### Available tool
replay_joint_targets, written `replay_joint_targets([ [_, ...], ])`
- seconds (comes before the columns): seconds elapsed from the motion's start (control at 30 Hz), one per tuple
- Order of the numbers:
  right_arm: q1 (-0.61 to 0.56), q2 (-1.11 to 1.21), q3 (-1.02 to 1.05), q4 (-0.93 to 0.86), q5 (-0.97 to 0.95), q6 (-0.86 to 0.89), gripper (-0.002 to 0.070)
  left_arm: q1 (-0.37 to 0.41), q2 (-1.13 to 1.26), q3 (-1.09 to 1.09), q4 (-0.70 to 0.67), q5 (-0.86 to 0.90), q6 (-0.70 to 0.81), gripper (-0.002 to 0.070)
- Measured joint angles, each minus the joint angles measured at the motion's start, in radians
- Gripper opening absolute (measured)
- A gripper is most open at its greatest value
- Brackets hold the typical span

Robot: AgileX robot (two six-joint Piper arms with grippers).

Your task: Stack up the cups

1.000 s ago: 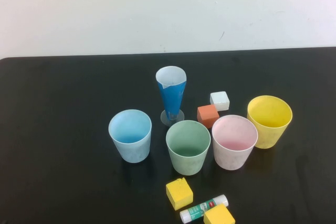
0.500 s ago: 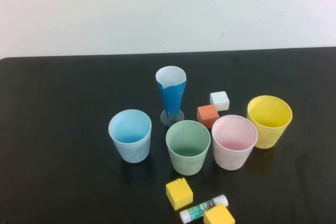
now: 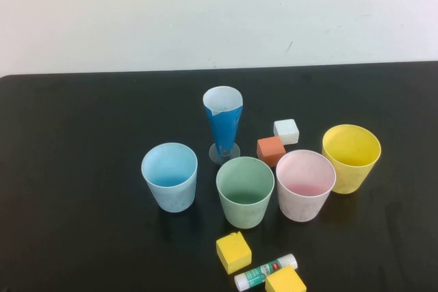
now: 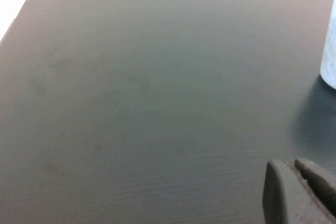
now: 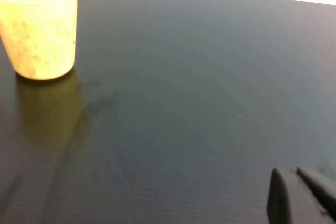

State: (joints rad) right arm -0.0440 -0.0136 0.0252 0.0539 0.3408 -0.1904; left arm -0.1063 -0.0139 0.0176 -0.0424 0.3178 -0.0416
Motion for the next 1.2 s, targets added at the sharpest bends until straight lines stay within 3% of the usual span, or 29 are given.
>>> replay_joint_targets([
  [0.6, 0.0, 0.0, 0.0, 0.053, 0.0, 0.0, -0.0001, 0.0, 0.0, 0.0, -0.002, -0.004, -0.004, -0.0003],
  [0.7, 0.0, 0.0, 0.0, 0.153, 0.0, 0.025, -0.0001, 0.0, 0.0, 0.002, -0.154, -0.04, -0.115, -0.0003],
  [0.83, 0.0, 0.0, 0.002, 0.455, 0.001, 0.128, -0.0001, 0.0, 0.0, 0.004, -0.577, -0.102, -0.332, -0.0003],
  [0.9, 0.0, 0.0, 0.002, 0.595, 0.001, 0.159, -0.0001, 0.0, 0.0, 0.004, -0.728, -0.121, -0.366, -0.0003],
  [1.0, 0.0, 0.0, 0.002, 0.689, 0.001, 0.166, -0.0001, 0.0, 0.0, 0.004, -0.773, -0.162, -0.348, -0.0003],
  [1.2, 0.0, 0.0, 0.002, 0.625, -0.009, 0.133, -0.0001, 0.0, 0.0, 0.004, -0.779, -0.262, -0.314, -0.0003],
])
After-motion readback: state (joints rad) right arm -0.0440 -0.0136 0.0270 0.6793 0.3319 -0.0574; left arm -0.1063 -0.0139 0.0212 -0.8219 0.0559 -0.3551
